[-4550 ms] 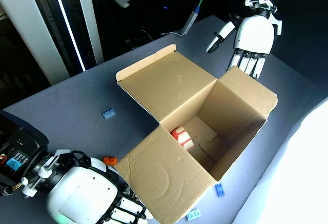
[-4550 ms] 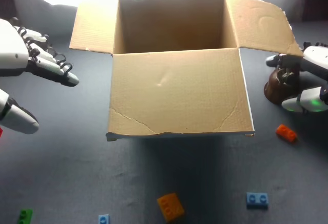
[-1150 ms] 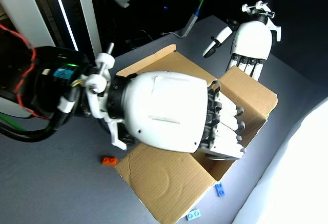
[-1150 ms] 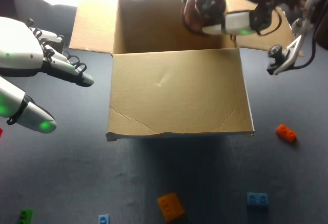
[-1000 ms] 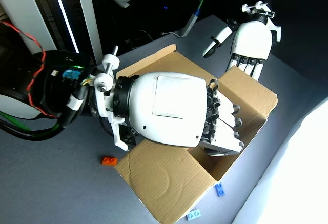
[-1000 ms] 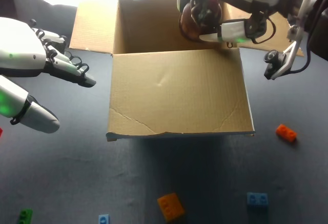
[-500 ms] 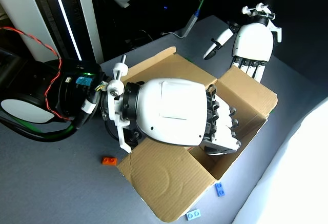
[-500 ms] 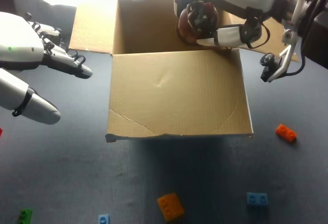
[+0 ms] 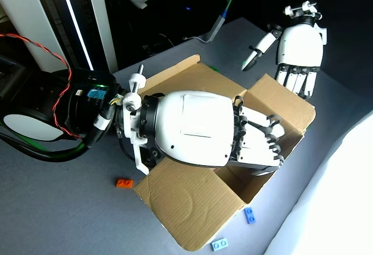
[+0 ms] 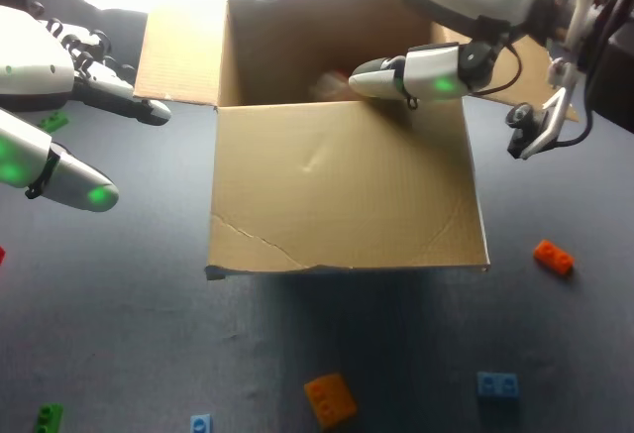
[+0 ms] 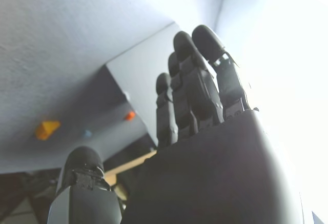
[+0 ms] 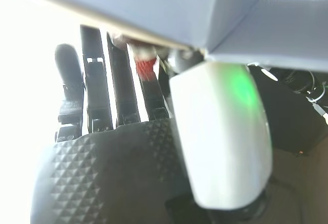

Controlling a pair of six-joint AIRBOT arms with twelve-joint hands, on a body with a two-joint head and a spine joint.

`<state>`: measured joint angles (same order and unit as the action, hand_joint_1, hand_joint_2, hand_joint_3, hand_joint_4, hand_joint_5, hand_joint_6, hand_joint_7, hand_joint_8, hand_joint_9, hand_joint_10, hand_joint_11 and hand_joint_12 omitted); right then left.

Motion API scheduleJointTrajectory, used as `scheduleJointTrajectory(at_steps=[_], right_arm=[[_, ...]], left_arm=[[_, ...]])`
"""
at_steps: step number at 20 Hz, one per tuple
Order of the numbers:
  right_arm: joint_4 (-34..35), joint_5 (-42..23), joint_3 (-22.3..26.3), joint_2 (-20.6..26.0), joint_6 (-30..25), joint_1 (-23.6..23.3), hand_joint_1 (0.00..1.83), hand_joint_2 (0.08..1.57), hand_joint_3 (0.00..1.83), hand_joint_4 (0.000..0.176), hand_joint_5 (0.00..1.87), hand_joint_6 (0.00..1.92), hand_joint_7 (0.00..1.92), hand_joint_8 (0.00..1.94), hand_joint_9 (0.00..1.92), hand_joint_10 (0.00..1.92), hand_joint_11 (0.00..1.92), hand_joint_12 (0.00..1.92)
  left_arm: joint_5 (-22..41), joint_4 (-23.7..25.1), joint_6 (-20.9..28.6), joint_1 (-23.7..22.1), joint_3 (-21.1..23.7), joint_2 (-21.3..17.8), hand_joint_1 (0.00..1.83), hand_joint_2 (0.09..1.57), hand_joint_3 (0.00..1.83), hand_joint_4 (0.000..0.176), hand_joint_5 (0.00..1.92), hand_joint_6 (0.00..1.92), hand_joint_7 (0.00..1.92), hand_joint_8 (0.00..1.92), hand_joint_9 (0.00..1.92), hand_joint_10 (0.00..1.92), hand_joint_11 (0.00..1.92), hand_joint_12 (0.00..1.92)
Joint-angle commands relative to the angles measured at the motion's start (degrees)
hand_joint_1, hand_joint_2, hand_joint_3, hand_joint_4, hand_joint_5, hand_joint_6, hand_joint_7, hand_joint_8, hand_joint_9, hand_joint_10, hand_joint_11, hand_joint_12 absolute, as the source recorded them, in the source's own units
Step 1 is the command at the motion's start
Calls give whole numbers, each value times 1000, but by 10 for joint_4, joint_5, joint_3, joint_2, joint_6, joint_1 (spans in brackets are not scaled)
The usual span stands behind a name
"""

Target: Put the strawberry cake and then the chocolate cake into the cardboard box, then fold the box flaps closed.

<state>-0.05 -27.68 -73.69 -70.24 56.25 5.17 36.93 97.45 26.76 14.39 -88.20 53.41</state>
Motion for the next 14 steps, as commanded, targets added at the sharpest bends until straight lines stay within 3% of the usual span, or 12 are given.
scheduleJointTrajectory(at_steps=[1, 5, 7, 10, 12, 14], right_arm=[[0, -63, 0, 9, 0, -8, 636, 975, 0, 6, 0, 0, 34, 8, 80, 164, 0, 691], [0, -59, 8, 27, 0, -12, 655, 971, 2, 3, 0, 0, 5, 0, 54, 66, 0, 352], [-1, -60, 19, 44, -4, -11, 665, 972, 1, 0, 0, 0, 8, 1, 56, 51, 0, 310], [-1, -64, 46, 76, -5, -10, 645, 954, 0, 0, 0, 0, 43, 4, 79, 36, 0, 474], [8, -66, 57, 94, -6, -10, 483, 995, 18, 0, 0, 0, 63, 7, 87, 31, 0, 554], [20, -67, 65, 111, -5, -12, 236, 1109, 39, 0, 13, 5, 89, 10, 77, 22, 0, 484]], left_arm=[[-3, -34, -4, -10, -3, -3, 56, 1025, 0, 60, 279, 6, 379, 1, 492, 1, 86, 1217], [4, -41, -23, -15, -2, -3, 63, 1022, 0, 60, 288, 1, 386, 0, 503, 3, 135, 1172], [6, -45, -31, -17, -2, -4, 63, 1020, 0, 63, 274, 0, 377, 1, 492, 2, 94, 1211], [8, -56, -37, -21, -2, -4, 72, 1026, 1, 59, 276, 1, 364, 1, 477, 0, 78, 1206], [9, -61, -39, -24, -1, -5, 48, 1033, 3, 58, 293, 3, 395, 5, 497, 5, 106, 1181], [9, -61, -39, -27, -1, -5, 28, 1041, 5, 57, 286, 0, 393, 3, 473, 0, 62, 1167]])
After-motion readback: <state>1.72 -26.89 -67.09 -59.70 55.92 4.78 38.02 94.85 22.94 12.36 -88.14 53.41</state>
